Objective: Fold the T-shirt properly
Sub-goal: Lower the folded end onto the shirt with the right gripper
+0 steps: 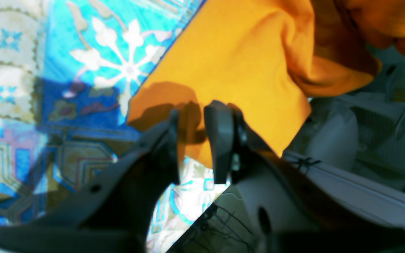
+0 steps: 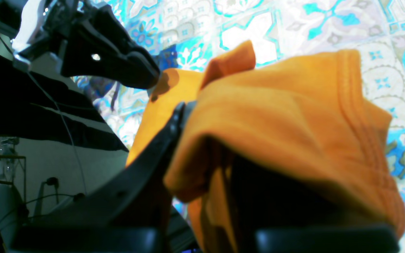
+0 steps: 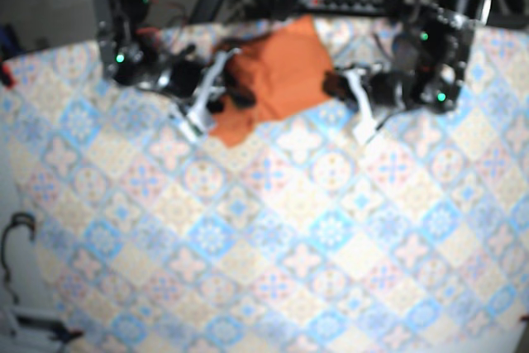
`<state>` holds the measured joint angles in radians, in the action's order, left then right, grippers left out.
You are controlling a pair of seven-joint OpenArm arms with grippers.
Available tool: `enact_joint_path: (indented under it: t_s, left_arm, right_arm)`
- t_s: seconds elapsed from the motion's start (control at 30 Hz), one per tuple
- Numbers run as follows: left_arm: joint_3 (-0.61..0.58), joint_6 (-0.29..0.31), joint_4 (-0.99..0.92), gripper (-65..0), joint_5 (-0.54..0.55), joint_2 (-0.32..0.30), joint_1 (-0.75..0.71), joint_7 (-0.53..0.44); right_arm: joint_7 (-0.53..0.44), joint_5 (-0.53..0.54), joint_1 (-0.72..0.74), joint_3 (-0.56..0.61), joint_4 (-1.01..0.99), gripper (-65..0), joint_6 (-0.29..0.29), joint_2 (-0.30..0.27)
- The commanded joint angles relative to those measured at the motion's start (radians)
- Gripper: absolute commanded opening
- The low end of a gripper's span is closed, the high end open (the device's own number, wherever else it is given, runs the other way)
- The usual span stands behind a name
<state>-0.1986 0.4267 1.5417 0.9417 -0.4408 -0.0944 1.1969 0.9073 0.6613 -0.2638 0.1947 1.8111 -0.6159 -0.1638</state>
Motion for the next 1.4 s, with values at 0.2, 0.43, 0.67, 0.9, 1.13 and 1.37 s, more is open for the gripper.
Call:
enact_joint_path:
  t_s: [0.2, 0.43, 0.67, 0.9, 1.13, 1.37]
  left_arm:
    - [0.004, 0.007, 0.012, -51.5, -0.045, -0.008, 0.017, -0.007]
    - [0.004, 0.007, 0.013, -51.5, -0.094, -0.006, 0.014, -0.007]
    - [0.004, 0.007, 0.013, -51.5, -0.094, -0.006, 0.015, -0.007]
    - [0.004, 0.007, 0.013, -51.5, -0.094, -0.006, 0.020, -0.007]
    - [0.004, 0.007, 0.013, -51.5, -0.094, -0.006, 0.020, -0.007]
    - [0.006, 0.007, 0.013, -51.5, -0.095, -0.006, 0.022, -0.007]
  right_arm:
    - [-0.029, 0.025, -0.018, 0.022, 0.023, -65.0, -0.006, -0.004]
    - [-0.030, 0.025, -0.027, 0.022, 0.025, -65.0, -0.006, -0.004]
    - [-0.029, 0.025, -0.024, 0.025, 0.025, -64.3, -0.006, -0.004]
    - [-0.029, 0.025, -0.022, 0.025, 0.025, -53.9, -0.006, -0.004]
    - [-0.029, 0.025, -0.022, 0.025, 0.025, -43.4, -0.006, -0.004]
    - [-0.029, 0.025, -0.022, 0.029, 0.025, -35.4, -0.006, -0.006]
